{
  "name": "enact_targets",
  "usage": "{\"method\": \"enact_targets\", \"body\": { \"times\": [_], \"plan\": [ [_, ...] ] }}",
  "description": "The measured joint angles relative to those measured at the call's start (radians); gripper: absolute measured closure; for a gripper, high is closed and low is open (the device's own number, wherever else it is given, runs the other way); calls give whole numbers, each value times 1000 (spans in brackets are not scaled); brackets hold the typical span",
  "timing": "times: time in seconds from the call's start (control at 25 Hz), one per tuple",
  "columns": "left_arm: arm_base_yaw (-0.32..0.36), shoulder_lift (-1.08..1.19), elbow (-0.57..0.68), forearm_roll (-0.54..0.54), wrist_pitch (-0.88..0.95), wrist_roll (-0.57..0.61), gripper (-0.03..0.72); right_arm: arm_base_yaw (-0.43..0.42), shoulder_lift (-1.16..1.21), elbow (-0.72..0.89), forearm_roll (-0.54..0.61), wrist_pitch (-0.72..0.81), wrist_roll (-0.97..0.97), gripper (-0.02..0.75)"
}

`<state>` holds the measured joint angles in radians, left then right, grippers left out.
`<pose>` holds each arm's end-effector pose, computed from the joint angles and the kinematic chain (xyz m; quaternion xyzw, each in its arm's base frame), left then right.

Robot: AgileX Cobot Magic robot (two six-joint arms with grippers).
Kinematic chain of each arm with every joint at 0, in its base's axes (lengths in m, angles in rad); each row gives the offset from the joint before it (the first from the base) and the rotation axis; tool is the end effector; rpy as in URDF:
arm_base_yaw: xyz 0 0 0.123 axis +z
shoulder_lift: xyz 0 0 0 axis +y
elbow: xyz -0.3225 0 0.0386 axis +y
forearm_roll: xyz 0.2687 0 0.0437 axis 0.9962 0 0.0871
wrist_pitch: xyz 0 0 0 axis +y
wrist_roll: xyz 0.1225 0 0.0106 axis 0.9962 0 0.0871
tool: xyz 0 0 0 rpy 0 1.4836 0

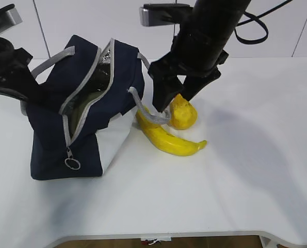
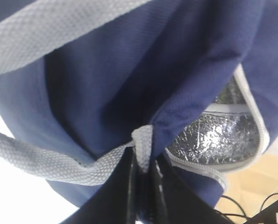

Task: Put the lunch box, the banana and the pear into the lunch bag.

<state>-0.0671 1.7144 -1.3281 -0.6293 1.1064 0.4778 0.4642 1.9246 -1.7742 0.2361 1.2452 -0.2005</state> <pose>0.3709 -0.0898 0.2747 0.1440 0.9437 -0.2652 0.1354 0.3921 0.2268 0.2995 -0.2997 0.9381 0.1316 0.1136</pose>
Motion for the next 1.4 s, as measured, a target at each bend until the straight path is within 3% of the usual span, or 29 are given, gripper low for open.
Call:
{"method": "enact_targets", "body": {
  "times": [0.16,0.52,1.4],
  "plan": [
    [4,0,-2,27,0,-41,680,3,5,33,-64,0,-73,156],
    [16,0,-2,52,0,-52,680,3,86,33,-76,-8,-264,156],
    [16,0,-2,63,0,-52,680,3,240,35,-119,-200,-274,156]
  ]
}}
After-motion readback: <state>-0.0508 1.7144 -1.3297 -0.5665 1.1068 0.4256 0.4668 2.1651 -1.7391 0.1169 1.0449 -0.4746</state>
